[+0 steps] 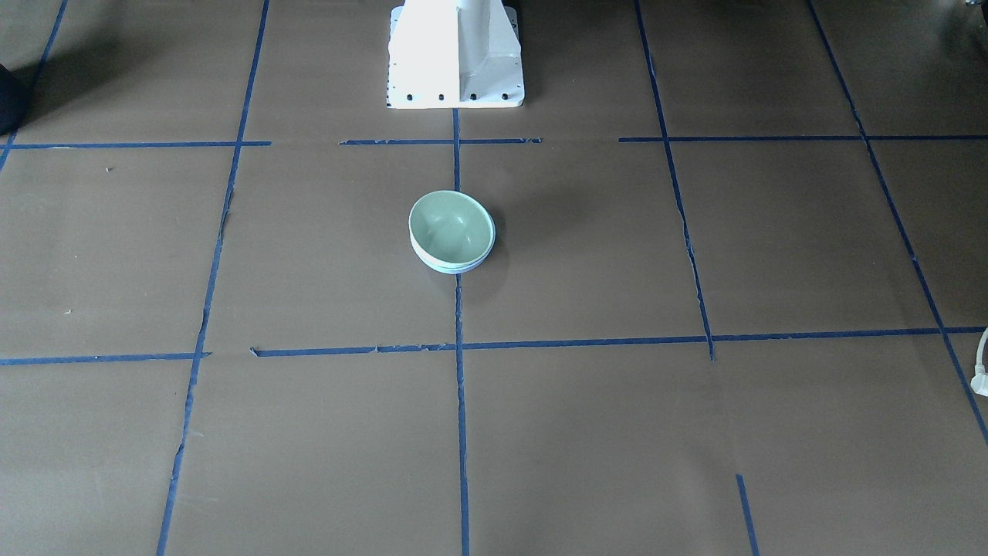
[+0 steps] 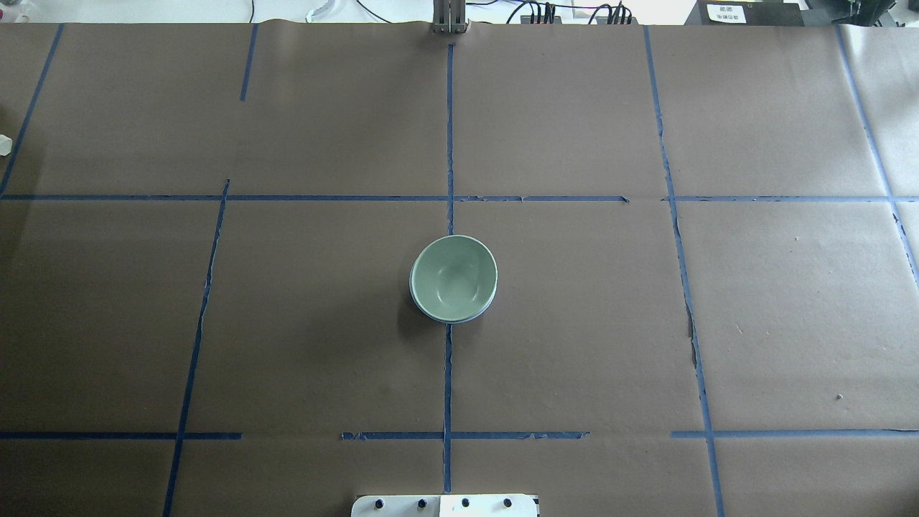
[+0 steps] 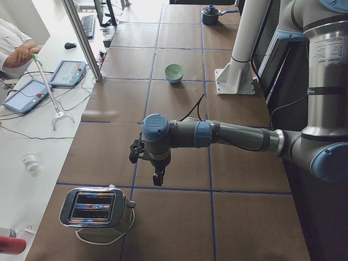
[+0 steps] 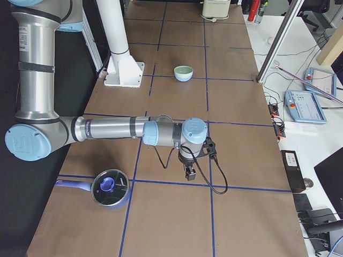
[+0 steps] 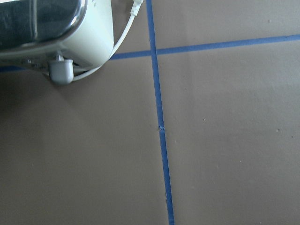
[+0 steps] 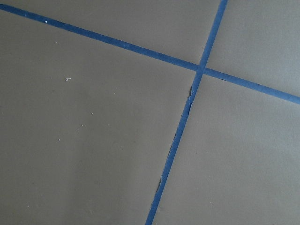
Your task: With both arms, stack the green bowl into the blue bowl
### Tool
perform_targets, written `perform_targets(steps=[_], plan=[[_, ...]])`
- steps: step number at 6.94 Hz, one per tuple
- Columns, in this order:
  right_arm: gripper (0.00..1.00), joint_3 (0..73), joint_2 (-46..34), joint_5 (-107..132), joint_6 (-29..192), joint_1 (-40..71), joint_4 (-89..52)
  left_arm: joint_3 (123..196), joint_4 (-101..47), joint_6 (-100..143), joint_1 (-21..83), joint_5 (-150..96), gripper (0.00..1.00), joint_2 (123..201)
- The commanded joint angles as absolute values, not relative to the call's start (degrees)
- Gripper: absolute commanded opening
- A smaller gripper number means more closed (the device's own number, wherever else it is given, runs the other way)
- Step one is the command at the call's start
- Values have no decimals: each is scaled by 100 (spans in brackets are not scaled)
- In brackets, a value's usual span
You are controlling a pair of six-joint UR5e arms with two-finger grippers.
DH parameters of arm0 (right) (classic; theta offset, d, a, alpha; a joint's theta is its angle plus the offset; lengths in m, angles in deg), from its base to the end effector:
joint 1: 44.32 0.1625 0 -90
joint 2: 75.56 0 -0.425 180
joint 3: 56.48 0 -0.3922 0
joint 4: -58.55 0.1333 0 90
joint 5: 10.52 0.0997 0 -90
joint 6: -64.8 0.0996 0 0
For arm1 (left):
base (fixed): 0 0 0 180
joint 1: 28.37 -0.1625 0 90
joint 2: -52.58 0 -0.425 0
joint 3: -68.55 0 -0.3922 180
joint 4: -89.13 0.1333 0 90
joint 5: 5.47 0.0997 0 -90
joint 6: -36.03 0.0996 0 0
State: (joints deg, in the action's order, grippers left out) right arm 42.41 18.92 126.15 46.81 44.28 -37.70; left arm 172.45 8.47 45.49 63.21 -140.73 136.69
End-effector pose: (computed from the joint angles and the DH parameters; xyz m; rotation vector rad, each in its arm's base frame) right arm 0.0497 -0.4566 0.6276 0.0879 -0.8137 -0.3063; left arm -0.0747 -0.4409 0.6030 0.0541 0.7889 0.1211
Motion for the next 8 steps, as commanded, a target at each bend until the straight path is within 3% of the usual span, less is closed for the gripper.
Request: perform_targets(steps=[1,8], plan=[[100,4239,1857,12782,4678,4428,-3761,17217,810,4552,6312,-14064,100,13677],[100,4231,1919,12782,4678,4428,-3559,17296,809,4570,6242,-14012,100,13826]])
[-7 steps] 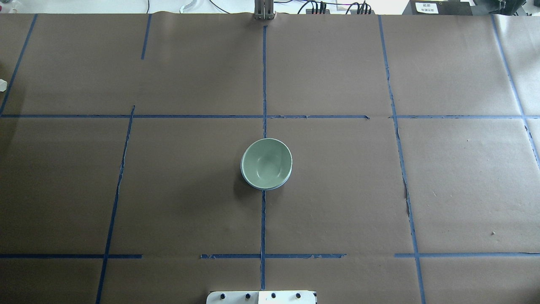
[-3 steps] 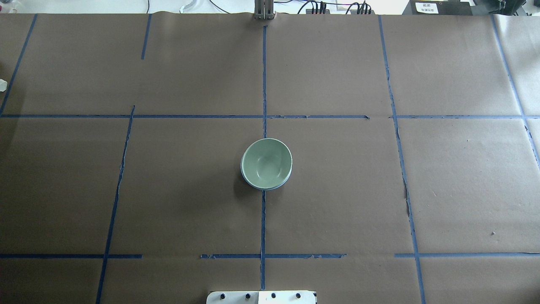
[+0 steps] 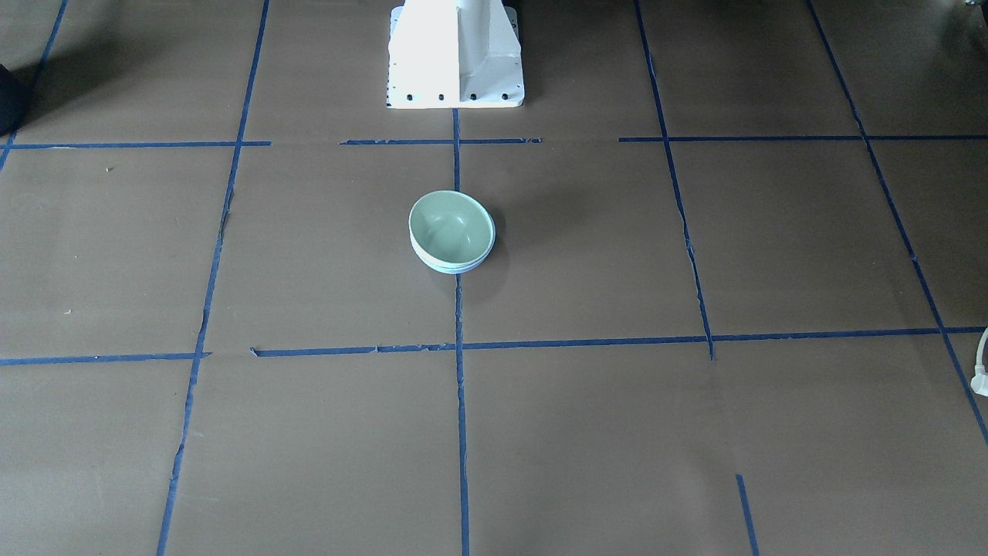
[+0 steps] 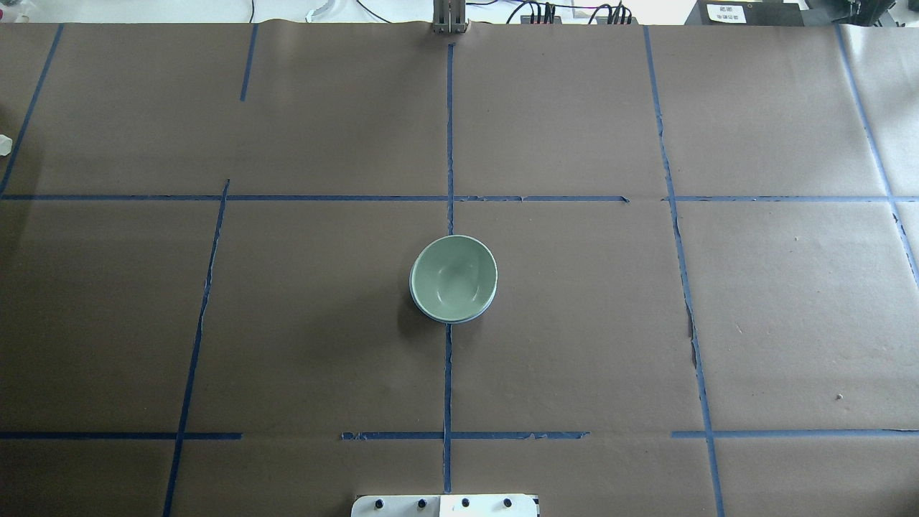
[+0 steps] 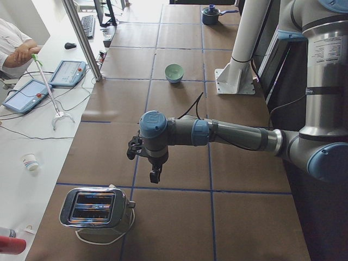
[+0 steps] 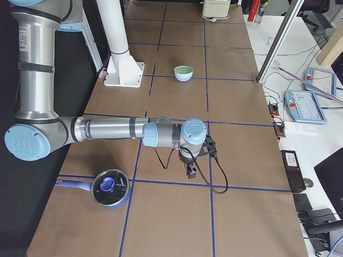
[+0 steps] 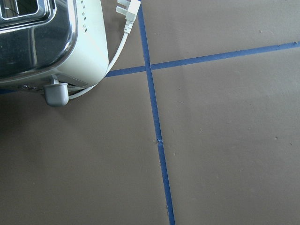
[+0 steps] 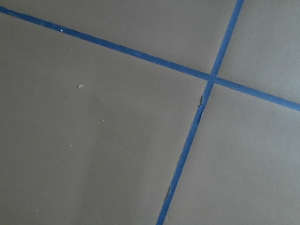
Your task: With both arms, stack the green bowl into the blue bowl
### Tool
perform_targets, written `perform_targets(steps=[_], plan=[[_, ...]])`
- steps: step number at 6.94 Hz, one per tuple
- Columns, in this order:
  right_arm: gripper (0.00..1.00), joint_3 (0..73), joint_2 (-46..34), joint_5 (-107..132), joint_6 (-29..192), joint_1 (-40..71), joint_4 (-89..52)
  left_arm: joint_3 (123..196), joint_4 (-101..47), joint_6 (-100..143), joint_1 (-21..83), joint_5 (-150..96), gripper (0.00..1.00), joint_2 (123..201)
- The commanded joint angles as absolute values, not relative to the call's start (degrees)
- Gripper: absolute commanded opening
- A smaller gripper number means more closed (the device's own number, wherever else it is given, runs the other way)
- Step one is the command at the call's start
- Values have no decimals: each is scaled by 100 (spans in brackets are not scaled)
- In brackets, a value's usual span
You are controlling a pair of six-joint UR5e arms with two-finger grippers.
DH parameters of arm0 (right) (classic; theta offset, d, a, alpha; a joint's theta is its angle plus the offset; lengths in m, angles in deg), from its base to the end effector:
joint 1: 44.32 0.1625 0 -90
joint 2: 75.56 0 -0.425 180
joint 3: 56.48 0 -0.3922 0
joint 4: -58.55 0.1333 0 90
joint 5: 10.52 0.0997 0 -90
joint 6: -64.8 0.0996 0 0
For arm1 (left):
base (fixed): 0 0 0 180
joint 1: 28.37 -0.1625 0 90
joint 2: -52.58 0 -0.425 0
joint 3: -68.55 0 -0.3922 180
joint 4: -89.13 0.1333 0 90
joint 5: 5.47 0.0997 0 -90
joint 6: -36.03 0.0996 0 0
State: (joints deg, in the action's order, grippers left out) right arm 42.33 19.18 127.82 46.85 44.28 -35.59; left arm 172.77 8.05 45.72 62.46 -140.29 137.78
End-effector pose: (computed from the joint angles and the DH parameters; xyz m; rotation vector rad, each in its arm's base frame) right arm 0.0477 -0.4570 0.6245 0.1208 -0.8388 -0.3169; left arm -0.0696 -0.4507 0.5916 0.0800 0.7790 0.1501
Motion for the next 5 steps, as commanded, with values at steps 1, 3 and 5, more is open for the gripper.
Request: perform_targets(steps=[1,3,5], plan=[[100,4231,1919,12782,4678,4428,-3559,17296,809,4579,6242,-14020,100,13836],[100,4231,1919,12782,4669,4428,-3559,17349,809,4579,6242,-14029,100,13836],[100,4222,1928,12791,4661,4428,-3559,17410,818,4579,6242,-14046,100,13844]])
